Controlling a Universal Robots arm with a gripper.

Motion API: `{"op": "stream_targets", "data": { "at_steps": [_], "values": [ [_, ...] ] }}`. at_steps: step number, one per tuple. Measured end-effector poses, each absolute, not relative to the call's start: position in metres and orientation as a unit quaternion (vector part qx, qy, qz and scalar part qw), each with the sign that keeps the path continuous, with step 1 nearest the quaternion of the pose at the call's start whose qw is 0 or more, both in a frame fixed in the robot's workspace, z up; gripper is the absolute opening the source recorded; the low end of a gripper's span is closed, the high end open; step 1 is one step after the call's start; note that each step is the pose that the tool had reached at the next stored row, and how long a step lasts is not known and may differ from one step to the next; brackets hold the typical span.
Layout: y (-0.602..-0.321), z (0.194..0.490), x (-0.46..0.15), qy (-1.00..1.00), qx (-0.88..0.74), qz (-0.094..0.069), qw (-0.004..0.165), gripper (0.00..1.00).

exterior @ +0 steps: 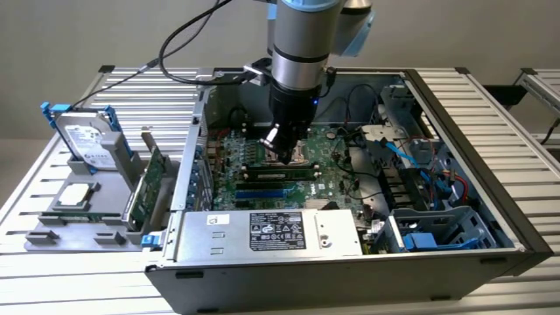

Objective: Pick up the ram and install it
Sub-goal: 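Press down the ram until it locks into place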

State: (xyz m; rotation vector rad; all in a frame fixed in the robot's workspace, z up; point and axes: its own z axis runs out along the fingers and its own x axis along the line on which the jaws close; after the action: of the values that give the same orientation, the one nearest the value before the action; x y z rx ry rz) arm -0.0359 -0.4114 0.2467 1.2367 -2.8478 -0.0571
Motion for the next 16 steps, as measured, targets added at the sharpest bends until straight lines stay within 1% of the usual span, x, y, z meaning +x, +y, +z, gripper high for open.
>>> {"op": "stream_targets", "data": {
  "at_steps": [16],
  "values": [
    [-0.4114, 0.246, -0.0359, -0.963, 0.266, -0.021, 0.015, 0.11]
  ]
}}
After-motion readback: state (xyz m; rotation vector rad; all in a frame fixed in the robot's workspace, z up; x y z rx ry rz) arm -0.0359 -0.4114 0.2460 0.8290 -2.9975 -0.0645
